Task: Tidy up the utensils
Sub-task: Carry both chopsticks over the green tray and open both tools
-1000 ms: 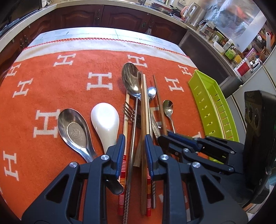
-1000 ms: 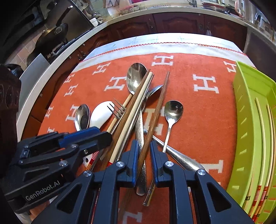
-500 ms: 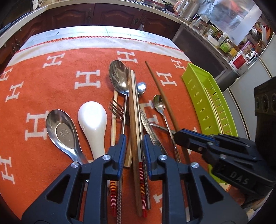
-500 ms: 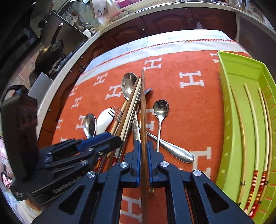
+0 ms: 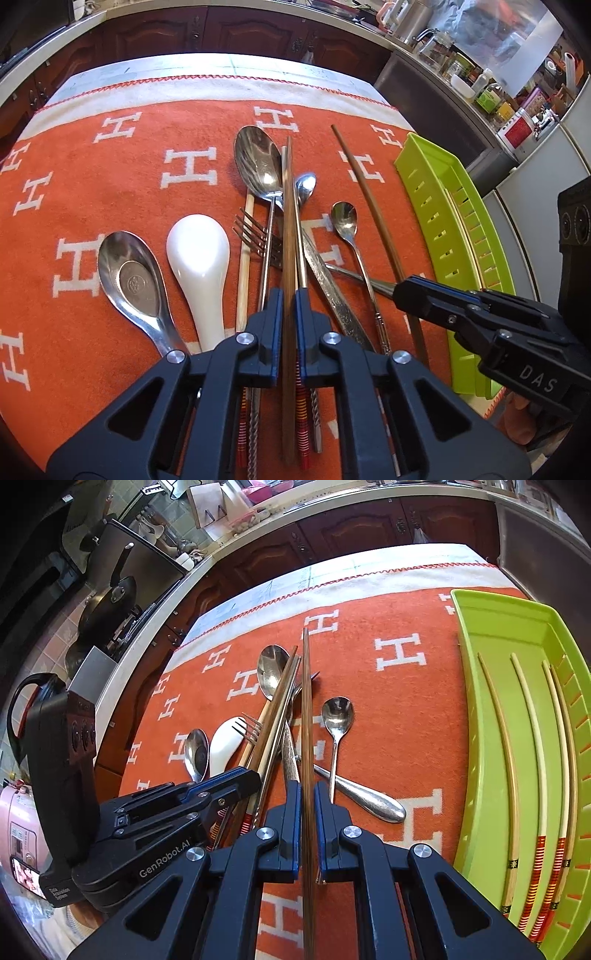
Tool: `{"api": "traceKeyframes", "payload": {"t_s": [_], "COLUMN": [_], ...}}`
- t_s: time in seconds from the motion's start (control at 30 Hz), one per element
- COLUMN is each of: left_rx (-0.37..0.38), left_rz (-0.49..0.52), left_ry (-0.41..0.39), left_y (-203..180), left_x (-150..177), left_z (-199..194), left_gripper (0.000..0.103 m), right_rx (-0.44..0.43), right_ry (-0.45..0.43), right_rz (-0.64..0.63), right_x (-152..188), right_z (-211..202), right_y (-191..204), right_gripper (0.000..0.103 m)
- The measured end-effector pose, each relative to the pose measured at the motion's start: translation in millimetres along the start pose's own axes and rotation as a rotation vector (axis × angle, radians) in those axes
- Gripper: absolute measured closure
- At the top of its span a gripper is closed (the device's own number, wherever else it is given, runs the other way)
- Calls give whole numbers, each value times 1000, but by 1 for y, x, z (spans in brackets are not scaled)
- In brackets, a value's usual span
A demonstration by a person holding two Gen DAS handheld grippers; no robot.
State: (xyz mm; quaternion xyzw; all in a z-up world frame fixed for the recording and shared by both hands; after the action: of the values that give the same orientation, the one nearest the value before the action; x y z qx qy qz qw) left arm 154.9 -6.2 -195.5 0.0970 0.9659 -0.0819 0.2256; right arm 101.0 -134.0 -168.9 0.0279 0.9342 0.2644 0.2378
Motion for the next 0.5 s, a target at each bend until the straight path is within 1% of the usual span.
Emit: {"api": "traceKeyframes", "payload": {"t_s": [0.13,0.3,0.4,0.5], "left_rx": [1,8,27,55], "left_rz": [-30,-44,-38,-8], "left_ry": [0,-23,-40,-51], "left_y": [1,-6,-19,-46], "left_x": [-1,-9,-17,-28], "left_z": [-11,-40,-59,-76], "left_gripper": [98,98,98,98], "right_rx": [-14,-39,-60,-74], "right_ry": [-19,-54,-78,-104], "right_rz": [9,25,44,70], "right_x": [1,1,2,4], "right_z": [-9,-30,-48,-69], "right_y": [0,-2,-5,-11], "right_gripper": [96,96,96,96]}}
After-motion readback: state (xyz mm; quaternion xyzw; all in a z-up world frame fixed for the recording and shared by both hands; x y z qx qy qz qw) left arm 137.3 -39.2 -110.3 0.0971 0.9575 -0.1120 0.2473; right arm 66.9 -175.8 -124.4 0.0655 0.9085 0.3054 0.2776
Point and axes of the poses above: each gripper's, at about its wrist camera, not at the fingertips, and z roughly the way its jaws point, y to its left, x to its underside, the point moved 2 cm from there along z, roughly the way its jaws point, and after that the axes turned 14 degrees about -x, right-handed, at the moved point
